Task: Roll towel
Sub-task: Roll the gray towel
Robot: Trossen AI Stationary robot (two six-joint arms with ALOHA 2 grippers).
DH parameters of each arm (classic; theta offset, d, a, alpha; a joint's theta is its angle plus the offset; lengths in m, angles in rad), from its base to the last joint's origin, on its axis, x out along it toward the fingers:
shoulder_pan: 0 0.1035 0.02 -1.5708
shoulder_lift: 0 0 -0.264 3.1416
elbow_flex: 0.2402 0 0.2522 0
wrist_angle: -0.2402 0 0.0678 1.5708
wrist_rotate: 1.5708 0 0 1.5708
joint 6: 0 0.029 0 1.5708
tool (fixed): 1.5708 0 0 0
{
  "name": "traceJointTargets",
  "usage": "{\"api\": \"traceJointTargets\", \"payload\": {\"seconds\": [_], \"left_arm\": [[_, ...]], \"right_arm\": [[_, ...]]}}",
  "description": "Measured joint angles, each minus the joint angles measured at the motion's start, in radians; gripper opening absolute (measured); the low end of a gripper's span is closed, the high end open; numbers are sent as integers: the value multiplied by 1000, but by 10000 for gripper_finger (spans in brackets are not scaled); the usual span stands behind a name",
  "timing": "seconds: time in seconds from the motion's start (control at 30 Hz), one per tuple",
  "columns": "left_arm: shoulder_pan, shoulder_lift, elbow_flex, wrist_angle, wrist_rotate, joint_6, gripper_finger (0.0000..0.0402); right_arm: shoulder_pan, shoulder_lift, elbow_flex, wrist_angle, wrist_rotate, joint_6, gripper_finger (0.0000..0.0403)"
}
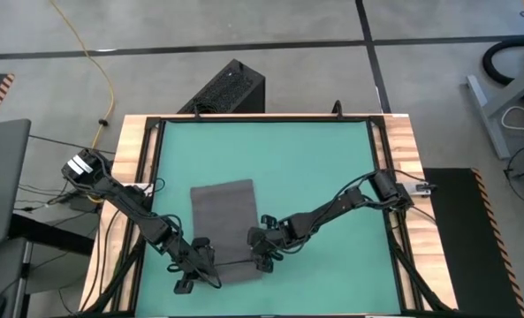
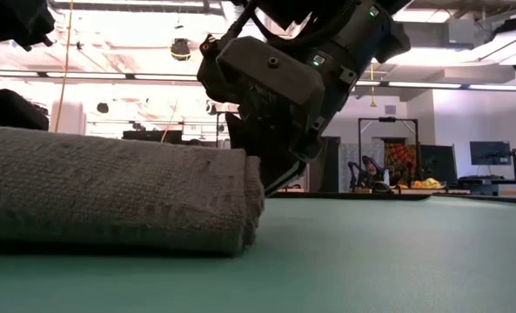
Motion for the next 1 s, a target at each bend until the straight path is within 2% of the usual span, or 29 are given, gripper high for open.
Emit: {"api": "traceJointTargets", "payload": {"seconds": [0.5, 0.6, 0.77, 1.0], "left_arm": [[-17, -25, 0, -25, -40, -19, 24], [-28, -25, 0, -19, -41, -26, 24], [-69, -25, -20, -21, -74, -68, 23], [-79, -25, -77, 50, -107, -94, 23]], "right_arm": [[9, -65, -8, 0, 9, -37, 59], [31, -100, -7, 1, 70, -52, 59], [92, -118, -6, 27, 239, -75, 59], [165, -120, -5, 162, 235, -265, 81]]}}
